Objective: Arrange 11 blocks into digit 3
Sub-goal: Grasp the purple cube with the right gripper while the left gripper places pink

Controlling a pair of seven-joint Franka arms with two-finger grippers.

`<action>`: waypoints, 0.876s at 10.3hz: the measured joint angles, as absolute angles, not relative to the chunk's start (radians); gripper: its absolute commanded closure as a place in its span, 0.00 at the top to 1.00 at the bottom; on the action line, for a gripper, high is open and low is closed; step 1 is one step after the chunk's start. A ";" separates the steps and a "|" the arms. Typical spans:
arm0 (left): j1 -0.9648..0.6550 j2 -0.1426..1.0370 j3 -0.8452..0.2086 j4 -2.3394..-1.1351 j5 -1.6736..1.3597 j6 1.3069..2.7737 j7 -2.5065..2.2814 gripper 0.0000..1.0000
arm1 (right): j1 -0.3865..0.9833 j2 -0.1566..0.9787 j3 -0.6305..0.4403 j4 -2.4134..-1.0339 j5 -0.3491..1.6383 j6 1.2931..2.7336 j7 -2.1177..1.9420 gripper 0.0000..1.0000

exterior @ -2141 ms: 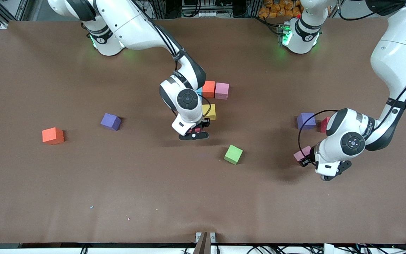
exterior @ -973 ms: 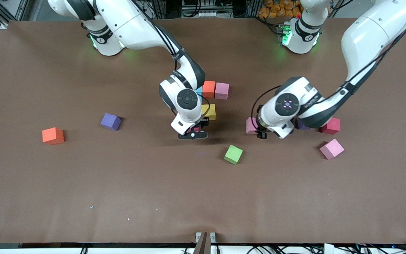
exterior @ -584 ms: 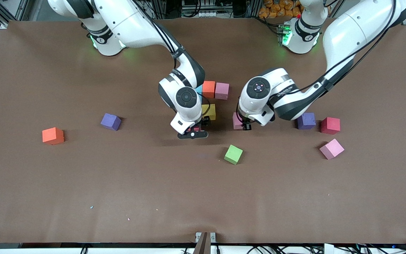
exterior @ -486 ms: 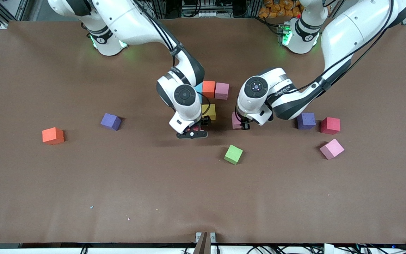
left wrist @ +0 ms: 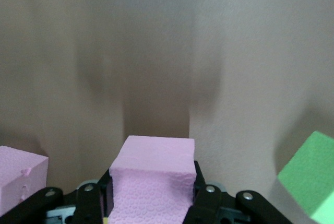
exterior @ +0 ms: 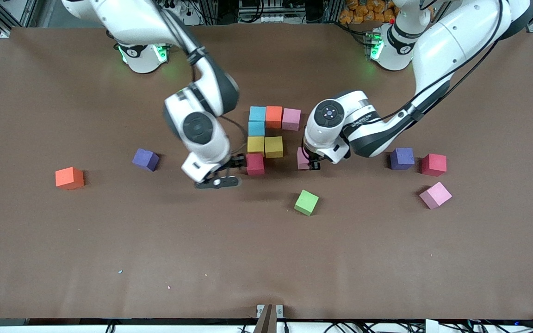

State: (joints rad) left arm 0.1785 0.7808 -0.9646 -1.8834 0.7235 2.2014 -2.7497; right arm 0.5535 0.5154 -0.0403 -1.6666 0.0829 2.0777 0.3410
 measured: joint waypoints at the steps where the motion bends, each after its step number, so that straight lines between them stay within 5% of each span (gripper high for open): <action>1: 0.163 0.782 -0.959 -1.883 0.724 2.209 -2.754 0.00 | 0.492 0.489 -0.042 -1.727 0.082 2.078 0.245 1.00; 9: 0.116 0.787 -0.930 -1.885 0.724 2.236 -2.756 0.00 | 0.217 0.346 -0.045 -2.066 0.082 2.115 0.243 1.00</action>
State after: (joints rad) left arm 0.1158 0.7865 -0.9304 -1.8852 0.7235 2.2356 -2.7556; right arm 0.2166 0.3459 -0.0451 -2.0665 0.0815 2.1150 0.2428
